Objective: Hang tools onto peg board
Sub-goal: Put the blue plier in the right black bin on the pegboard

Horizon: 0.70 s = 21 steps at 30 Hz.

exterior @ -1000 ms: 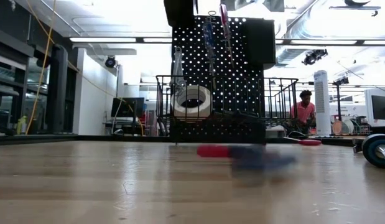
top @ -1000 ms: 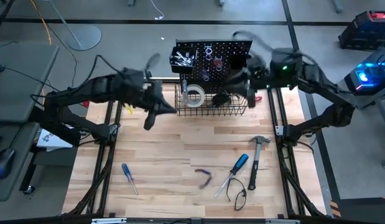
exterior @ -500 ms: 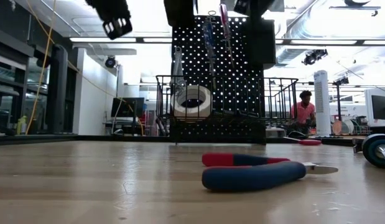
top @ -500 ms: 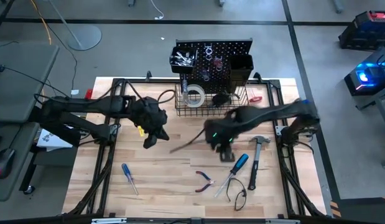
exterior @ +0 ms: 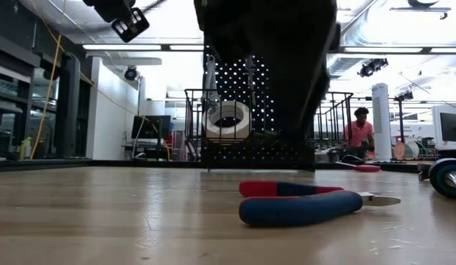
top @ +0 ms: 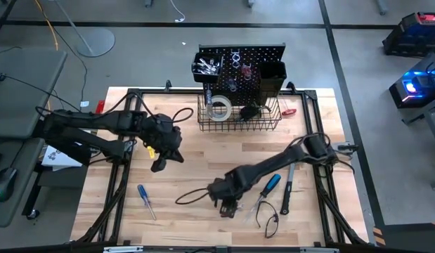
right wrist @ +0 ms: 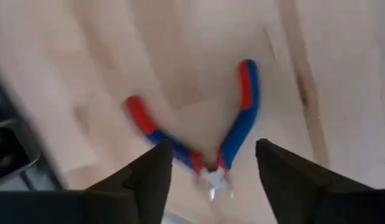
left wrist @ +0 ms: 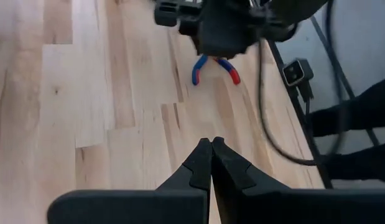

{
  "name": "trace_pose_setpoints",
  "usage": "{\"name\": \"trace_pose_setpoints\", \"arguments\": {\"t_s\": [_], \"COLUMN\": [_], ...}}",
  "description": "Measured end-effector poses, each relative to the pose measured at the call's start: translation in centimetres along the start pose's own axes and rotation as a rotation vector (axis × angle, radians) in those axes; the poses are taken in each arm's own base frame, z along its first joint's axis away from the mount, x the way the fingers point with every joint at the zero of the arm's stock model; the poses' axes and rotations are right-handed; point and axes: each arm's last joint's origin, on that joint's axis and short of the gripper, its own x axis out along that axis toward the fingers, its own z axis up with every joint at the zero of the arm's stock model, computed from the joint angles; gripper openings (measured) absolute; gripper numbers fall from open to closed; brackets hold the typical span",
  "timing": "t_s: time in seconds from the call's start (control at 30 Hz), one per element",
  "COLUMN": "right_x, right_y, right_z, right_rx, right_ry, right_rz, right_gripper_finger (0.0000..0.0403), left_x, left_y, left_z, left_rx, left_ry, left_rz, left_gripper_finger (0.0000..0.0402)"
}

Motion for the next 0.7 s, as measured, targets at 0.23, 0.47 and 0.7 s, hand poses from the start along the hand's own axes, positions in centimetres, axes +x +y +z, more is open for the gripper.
{"name": "trace_pose_setpoints", "arguments": {"t_s": [0.23,0.47,0.7], "right_x": [3.2,7.4,7.5], "right_y": [-0.7,-1.7,-1.8], "right_z": [0.4,0.0,-0.5], "right_rx": [0.099,0.178,0.099], "right_ry": [-0.003,0.108,0.127], "right_rz": [-0.114,-0.219,-0.273], "right_gripper_finger": [0.0249,0.0227,0.0026], "left_x": [0.3,0.4,0.4], "left_y": [-0.4,-0.4,-0.4], "left_z": [0.0,-0.1,-0.1], "left_rx": [0.039,0.026,-0.038], "left_ry": [0.006,0.016,0.015], "left_rz": [-0.007,-0.005,0.0], "left_gripper_finger": [0.0,0.0,0.0]}}
